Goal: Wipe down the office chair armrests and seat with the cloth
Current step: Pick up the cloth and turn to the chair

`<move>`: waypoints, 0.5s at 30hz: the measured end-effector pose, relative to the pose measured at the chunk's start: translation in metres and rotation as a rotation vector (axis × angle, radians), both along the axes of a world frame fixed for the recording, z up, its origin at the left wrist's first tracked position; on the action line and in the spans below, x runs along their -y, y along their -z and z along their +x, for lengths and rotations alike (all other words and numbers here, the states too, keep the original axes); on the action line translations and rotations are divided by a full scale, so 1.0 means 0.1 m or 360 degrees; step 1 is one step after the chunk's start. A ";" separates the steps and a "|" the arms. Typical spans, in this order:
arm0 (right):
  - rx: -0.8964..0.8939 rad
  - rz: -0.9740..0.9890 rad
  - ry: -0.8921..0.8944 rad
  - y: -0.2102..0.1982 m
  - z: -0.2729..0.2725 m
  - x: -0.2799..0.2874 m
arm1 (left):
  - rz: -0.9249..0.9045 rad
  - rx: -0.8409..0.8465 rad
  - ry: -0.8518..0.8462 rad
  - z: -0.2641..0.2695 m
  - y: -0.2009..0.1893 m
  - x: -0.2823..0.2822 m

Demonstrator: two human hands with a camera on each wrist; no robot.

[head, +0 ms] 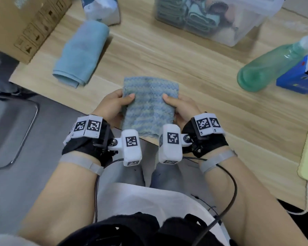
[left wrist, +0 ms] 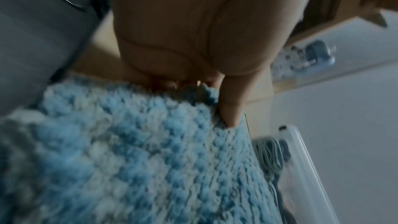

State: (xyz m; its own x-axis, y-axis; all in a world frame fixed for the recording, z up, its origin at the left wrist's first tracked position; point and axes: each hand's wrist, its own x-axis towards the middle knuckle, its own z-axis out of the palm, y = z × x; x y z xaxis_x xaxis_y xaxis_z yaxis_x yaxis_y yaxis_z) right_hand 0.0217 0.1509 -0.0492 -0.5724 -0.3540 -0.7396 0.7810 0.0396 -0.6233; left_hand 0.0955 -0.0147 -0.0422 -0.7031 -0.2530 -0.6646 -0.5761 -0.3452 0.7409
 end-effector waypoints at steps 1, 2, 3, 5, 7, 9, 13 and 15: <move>0.0003 -0.0035 -0.0068 0.00 0.02 0.06 | 0.0018 -0.0034 -0.0119 0.10 0.02 0.02; 0.0018 -0.0074 -0.0138 0.00 0.04 0.13 | 0.0036 -0.0069 -0.0228 0.22 0.05 0.03; 0.0036 -0.0105 -0.0217 0.00 0.08 0.21 | 0.0048 -0.0089 -0.0331 0.34 0.08 0.04; 0.0059 -0.0163 -0.0383 0.01 0.20 0.41 | 0.0061 -0.0103 -0.0548 0.61 0.12 0.09; 0.0061 -0.0198 -0.0590 0.01 0.39 0.65 | 0.0067 -0.0112 -0.0794 0.96 0.16 0.17; 0.0047 -0.0196 -0.0807 0.03 0.63 0.92 | 0.0064 -0.0113 -0.1054 1.34 0.19 0.25; 0.0084 -0.0193 -0.1232 0.08 1.28 1.50 | 0.0087 -0.0113 -0.1522 2.19 0.26 0.40; 0.0113 -0.0151 -0.1443 0.10 1.67 1.77 | 0.0084 -0.0095 -0.1721 2.62 0.28 0.43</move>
State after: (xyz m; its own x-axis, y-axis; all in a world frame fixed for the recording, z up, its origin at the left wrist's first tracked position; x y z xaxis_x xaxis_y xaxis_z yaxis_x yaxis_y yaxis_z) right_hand 0.1887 -0.0256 -0.0595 0.0004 -0.7067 -0.7075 0.5122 0.6078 -0.6068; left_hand 0.3579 -0.0574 -0.0702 -0.1564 -0.7305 -0.6647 0.0892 -0.6807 0.7271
